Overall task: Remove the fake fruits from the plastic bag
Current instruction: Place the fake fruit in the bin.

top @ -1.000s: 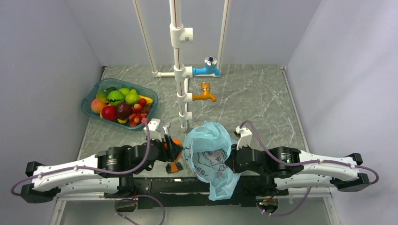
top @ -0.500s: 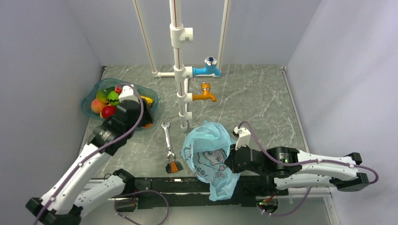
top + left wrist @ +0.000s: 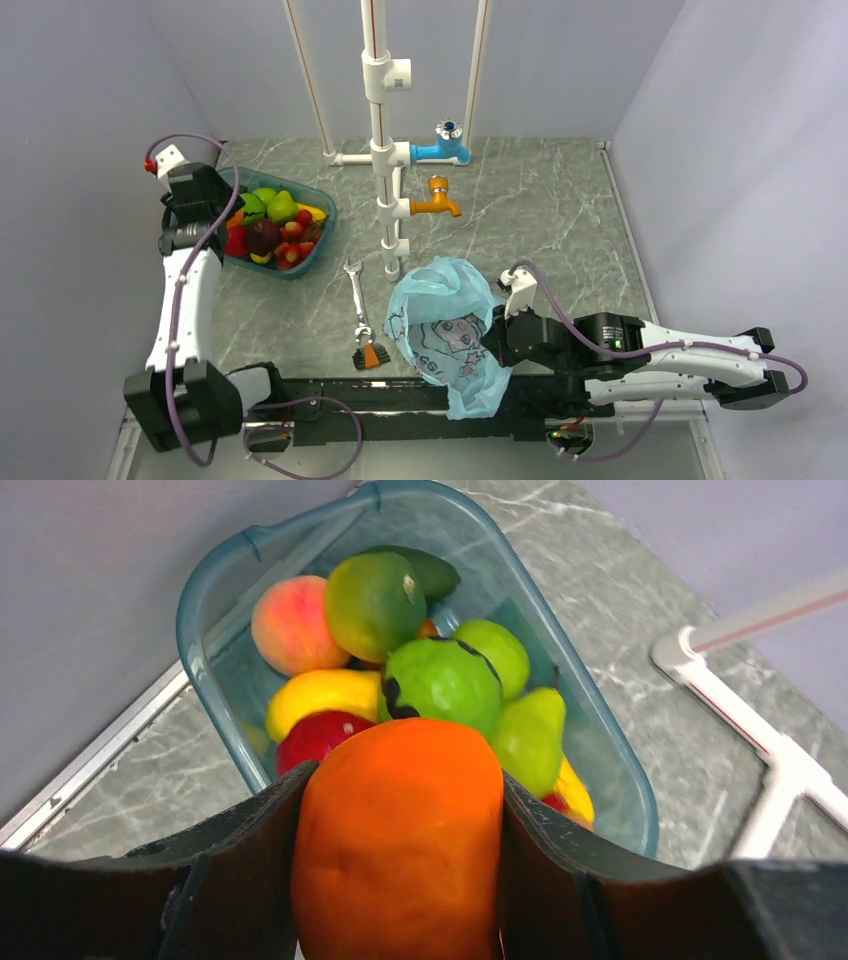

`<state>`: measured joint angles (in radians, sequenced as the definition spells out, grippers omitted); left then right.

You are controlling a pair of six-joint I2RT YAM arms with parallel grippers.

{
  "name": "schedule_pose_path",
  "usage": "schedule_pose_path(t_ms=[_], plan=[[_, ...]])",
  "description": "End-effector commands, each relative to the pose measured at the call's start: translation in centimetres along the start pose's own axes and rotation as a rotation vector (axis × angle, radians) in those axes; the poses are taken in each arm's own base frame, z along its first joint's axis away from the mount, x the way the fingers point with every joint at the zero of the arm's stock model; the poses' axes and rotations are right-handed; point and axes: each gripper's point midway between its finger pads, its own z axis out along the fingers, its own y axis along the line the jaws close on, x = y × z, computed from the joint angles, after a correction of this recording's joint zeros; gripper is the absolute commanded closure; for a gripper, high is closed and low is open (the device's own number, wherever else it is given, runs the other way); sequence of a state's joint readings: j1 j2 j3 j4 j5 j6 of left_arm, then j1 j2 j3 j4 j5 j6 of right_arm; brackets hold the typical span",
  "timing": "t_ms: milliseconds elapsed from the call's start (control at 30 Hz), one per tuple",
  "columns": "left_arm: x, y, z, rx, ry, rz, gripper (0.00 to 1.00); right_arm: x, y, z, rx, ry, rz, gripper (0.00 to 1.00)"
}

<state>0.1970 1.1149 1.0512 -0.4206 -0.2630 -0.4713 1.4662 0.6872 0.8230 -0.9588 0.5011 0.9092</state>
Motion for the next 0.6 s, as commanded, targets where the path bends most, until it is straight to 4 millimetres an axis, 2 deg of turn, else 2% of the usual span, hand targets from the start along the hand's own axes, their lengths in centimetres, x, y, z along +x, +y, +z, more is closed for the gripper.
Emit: schedule_pose_path(t_ms=[0,67,133,233,300,433,567], plan=[[-4.9,0.5,3.3,-0.007,-0.111,-0.067,1.00,-2.2,1.1,-0.5,-0.051,-0.086,-0.040,1.00],[-5.4,2.1,5.5,-0.027,-0.095,-0.068,1.00,-2.3,1.3,-0.6,-0.072,-0.095,-0.054,1.00],[-5.8,3.6,7.5,-0.064,-0.075,0.013,0.98,-2.5,1.4,-0.7,-0.086,-0.104,-0.070,1.00],[-4.5,6.1,10.5,-0.146,0.012,0.101,0.95,-3.3,1.0,-1.4,-0.079,-0.128,-0.085,1.00],[-3.2,7.9,12.0,-0.163,0.077,0.094,0.94,-3.7,0.5,-1.8,-0.074,-0.151,-0.075,1.00],[-1.1,9.3,13.9,-0.108,0.172,0.038,0.91,-3.7,0.7,-2.4,-0.123,-0.164,-0.054,1.00],[-0.1,10.2,14.1,-0.134,0.188,0.048,0.88,-3.7,0.7,-2.9,-0.133,-0.156,-0.041,1.00]])
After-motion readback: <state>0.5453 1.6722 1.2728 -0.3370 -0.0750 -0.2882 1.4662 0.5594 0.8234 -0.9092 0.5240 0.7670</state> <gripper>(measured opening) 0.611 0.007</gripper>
